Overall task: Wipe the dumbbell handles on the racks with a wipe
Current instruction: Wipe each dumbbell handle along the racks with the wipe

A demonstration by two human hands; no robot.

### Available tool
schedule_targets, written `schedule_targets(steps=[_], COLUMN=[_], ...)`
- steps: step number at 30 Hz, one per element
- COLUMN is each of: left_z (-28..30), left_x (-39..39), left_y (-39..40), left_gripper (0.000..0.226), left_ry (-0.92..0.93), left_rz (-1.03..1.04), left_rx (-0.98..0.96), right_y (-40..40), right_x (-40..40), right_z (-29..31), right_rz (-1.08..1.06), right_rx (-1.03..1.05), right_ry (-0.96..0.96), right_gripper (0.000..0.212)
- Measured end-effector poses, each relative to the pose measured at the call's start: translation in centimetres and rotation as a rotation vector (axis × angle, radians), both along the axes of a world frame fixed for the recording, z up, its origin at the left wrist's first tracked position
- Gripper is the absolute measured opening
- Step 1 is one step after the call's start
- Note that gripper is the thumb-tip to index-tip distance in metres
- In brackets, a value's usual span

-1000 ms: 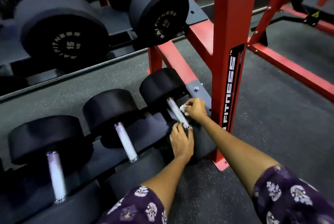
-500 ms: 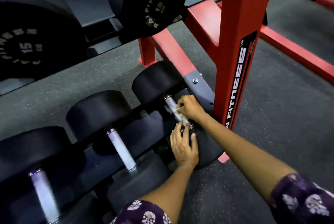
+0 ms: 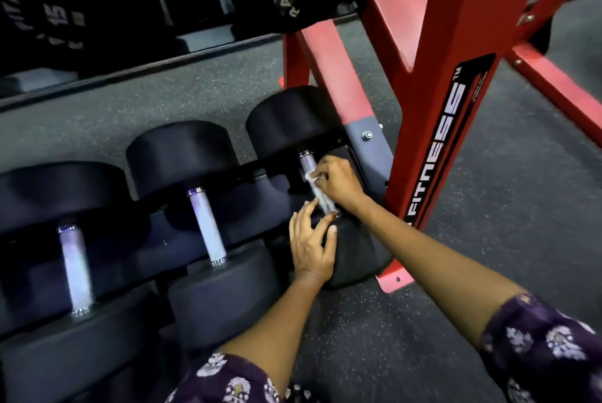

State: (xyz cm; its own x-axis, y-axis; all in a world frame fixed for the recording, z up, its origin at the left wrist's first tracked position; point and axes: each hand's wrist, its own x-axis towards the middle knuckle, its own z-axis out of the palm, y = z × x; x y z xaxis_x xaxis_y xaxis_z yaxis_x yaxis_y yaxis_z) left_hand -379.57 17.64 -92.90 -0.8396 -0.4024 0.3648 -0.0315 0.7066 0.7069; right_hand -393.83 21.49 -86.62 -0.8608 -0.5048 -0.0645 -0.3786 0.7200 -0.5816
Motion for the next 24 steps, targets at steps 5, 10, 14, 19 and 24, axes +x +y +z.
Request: schedule_targets(steps=[5, 10, 14, 19, 24], left_z=[-0.2, -0.5, -0.2, -0.1, 0.4], left_x=[0.2, 0.2, 0.1, 0.2, 0.4], left_y=[0.3, 0.1, 0.2, 0.2, 0.2], left_gripper=[0.038, 0.038, 0.039, 0.041, 0.037], left_ry=[-0.002, -0.009, -0.002, -0.033, -0.042], left_rz=[0.011, 0.029, 0.014, 0.011, -0.005], left_rx=[0.006, 0.010, 0.027, 0.082, 0.111], right_y=[-1.8, -1.6, -1.7, 0.3, 2.6], right_x=[-1.3, 0.5, -2.0, -1.5, -0.6], right_z=[0.5, -0.3, 0.6, 0.1, 0.6], right_rz=[-0.297, -0.161, -0.182, -0.045, 0.172], right_rx=[-0.208, -0.070, -0.058, -0.014, 0.215], right_ry=[-0.089, 0.003, -0.038, -0.061, -0.179], right_gripper=[0.014, 0.016, 0.016, 0.013, 0.011])
